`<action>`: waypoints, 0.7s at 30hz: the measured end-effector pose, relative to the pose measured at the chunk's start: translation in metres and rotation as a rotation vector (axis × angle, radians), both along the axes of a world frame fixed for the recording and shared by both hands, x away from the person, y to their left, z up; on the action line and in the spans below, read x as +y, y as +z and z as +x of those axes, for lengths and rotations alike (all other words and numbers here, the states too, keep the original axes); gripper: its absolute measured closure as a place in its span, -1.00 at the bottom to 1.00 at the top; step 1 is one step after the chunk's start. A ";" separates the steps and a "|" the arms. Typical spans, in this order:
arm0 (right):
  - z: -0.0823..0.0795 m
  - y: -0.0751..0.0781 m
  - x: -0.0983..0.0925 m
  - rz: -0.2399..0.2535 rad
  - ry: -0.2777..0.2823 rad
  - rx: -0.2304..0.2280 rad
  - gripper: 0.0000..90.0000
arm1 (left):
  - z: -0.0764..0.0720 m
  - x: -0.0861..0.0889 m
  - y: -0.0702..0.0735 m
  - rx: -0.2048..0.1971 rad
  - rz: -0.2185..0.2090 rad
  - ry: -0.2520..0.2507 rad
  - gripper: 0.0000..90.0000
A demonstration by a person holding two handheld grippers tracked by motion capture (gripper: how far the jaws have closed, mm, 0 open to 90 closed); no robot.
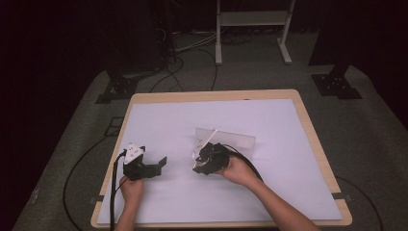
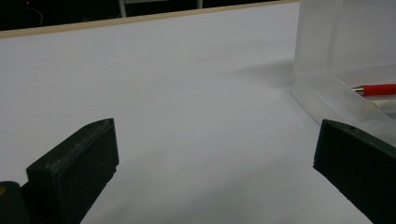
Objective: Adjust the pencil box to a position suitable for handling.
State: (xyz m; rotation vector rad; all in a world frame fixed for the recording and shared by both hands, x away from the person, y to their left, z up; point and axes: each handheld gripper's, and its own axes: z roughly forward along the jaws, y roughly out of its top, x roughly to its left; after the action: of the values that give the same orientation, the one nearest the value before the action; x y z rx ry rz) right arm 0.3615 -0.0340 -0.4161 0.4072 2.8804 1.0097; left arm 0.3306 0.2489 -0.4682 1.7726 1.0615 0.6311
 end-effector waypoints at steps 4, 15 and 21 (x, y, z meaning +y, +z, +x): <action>0.002 0.002 0.000 0.003 -0.003 -0.005 0.29 | 0.000 0.000 0.000 0.000 -0.001 0.001 -1.00; 0.008 0.006 -0.004 0.009 -0.022 -0.007 0.29 | 0.000 0.000 0.000 -0.005 -0.009 0.002 -1.00; 0.014 0.010 -0.005 0.013 -0.030 -0.008 0.29 | 0.000 0.000 0.000 -0.005 -0.012 0.002 -1.00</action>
State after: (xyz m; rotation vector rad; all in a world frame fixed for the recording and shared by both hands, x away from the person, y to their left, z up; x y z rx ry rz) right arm 0.3750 -0.0391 -0.4064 0.4449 2.8531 1.0236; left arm 0.3307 0.2493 -0.4685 1.7592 1.0615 0.6294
